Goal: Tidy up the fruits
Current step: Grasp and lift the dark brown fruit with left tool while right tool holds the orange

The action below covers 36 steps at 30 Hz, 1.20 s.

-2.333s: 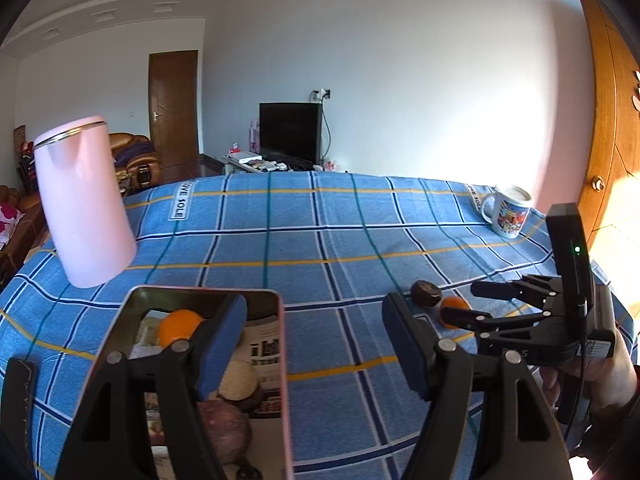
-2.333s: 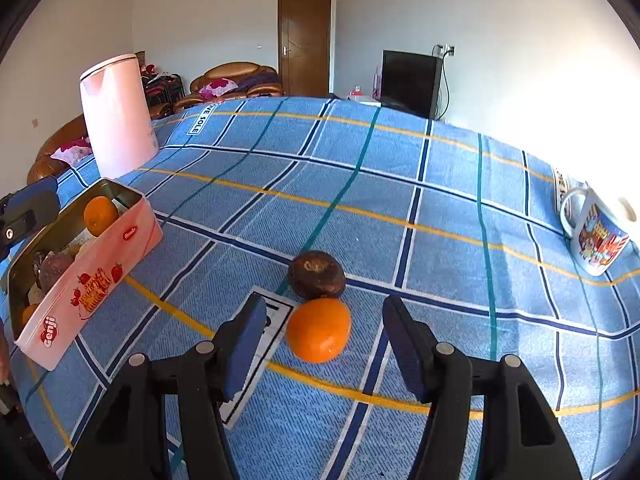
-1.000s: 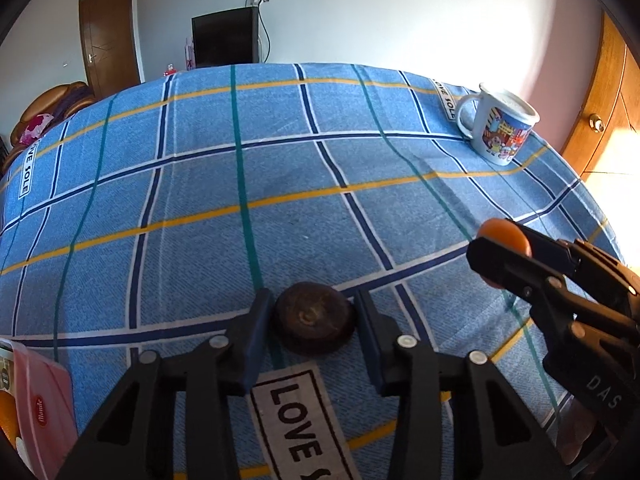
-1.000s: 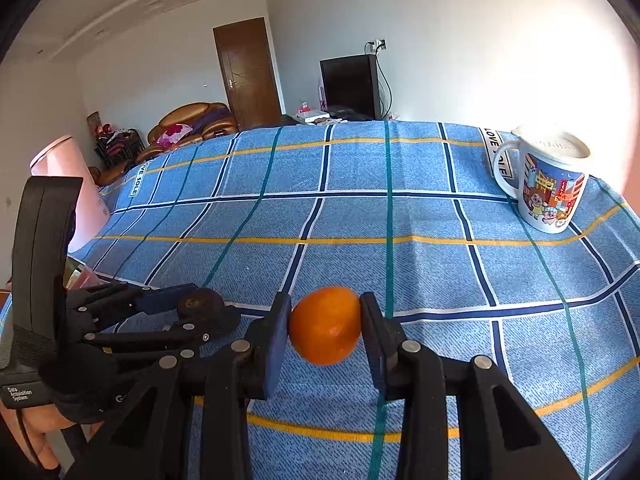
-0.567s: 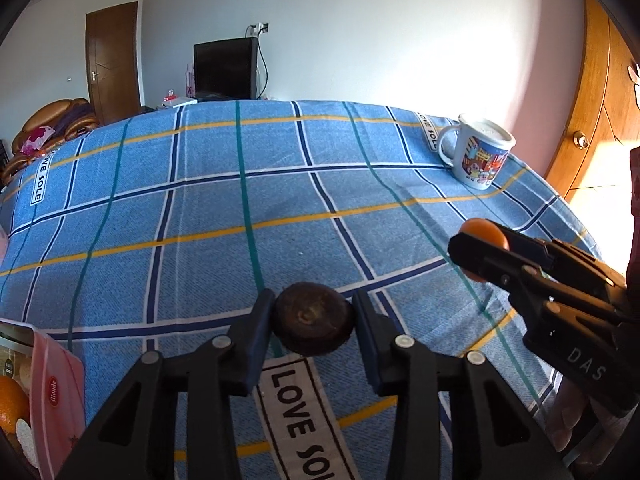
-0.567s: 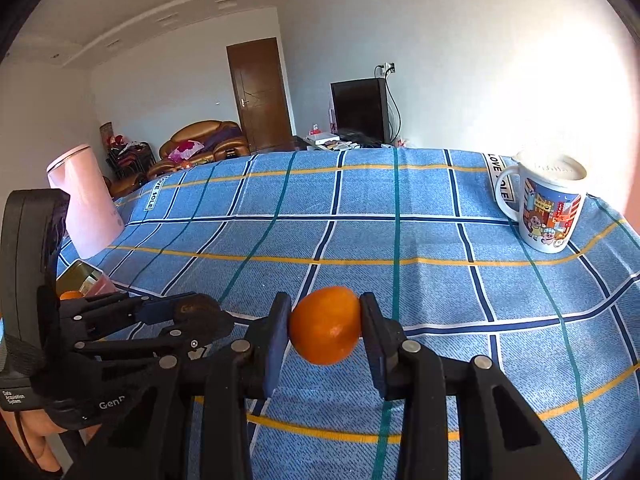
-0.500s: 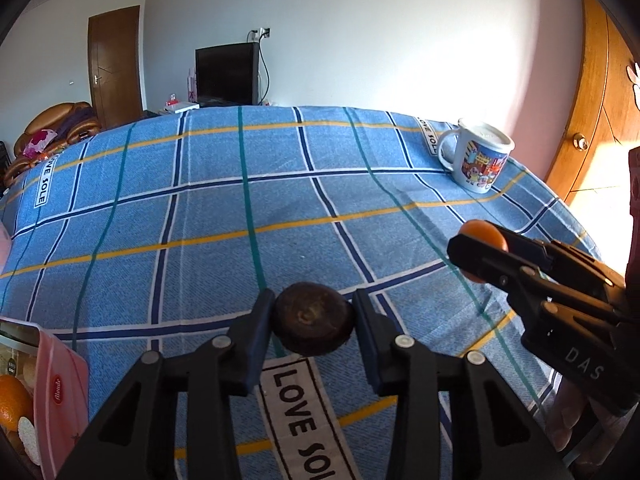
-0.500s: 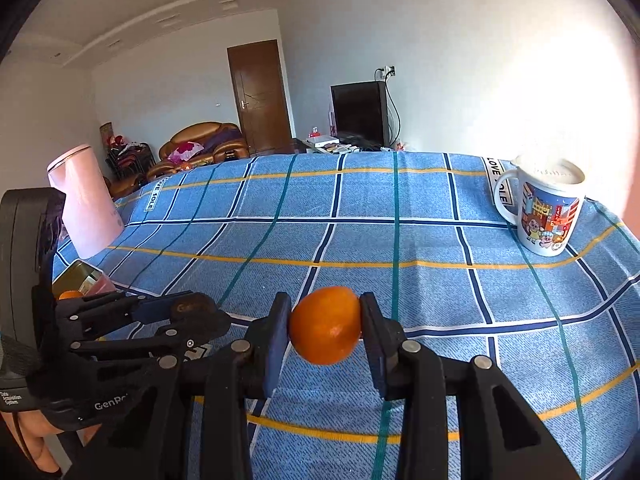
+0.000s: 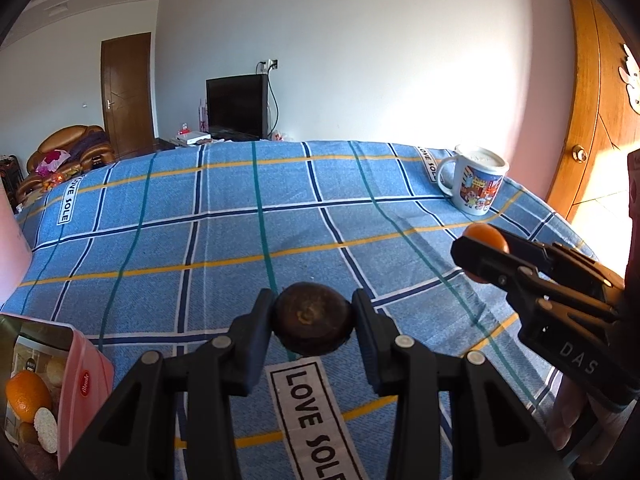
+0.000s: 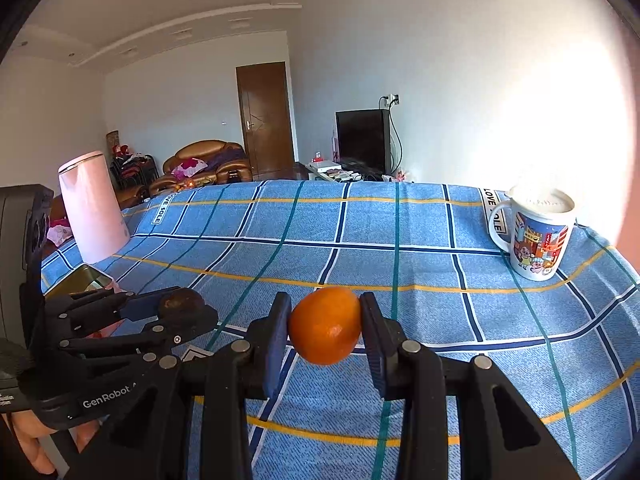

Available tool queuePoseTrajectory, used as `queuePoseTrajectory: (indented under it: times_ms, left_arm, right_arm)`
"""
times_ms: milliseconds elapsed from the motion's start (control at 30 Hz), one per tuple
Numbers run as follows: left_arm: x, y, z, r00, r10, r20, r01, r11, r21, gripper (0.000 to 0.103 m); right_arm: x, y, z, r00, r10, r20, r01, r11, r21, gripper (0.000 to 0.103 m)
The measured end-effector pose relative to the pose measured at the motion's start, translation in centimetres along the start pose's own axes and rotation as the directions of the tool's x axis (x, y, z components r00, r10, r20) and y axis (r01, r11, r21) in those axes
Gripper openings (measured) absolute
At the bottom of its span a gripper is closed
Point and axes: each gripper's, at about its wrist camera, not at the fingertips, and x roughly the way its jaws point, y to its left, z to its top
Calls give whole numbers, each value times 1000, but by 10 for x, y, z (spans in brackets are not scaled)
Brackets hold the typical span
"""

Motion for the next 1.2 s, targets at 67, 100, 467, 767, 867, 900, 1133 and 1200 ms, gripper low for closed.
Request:
queuePoseTrajectory:
  times_ms: [67, 100, 467, 767, 867, 900, 1133, 1200]
  left_arm:
    - [-3, 1, -1, 1000, 4, 13, -4, 1000, -1, 41]
    - [-5, 1, -2, 1000, 6, 21, -6, 1000, -2, 41]
    - [-22, -3, -5, 995, 38, 94, -41, 999, 29, 41]
    - [-34, -3, -8, 988, 55, 148, -60, 998, 30, 41]
    - [-38, -2, -9, 984, 60, 165, -65, 998, 26, 41]
    - [-38, -1, -9, 984, 60, 169, -65, 998, 26, 41]
    - [-46, -3, -12, 976, 71, 205, -79, 996, 34, 41]
    - [-48, -3, -13, 974, 74, 212, -84, 996, 38, 41]
  right_arm:
    - [-2, 1, 0, 1000, -1, 11, 1, 1000, -3, 37]
    - [-3, 1, 0, 1000, -1, 16, 1, 1000, -4, 37]
    - [-13, 5, -1, 997, -5, 72, 6, 1000, -20, 37]
    - [-20, 7, -2, 994, -10, 112, 13, 999, -31, 37]
    - [-23, 8, -3, 992, -13, 129, 18, 999, -40, 37]
    - [-24, 9, -4, 991, -15, 134, 21, 999, -43, 37]
    - [-31, 11, -5, 985, -15, 172, 25, 998, -57, 37]
    - [-32, 13, -6, 984, -16, 179, 28, 998, -65, 37]
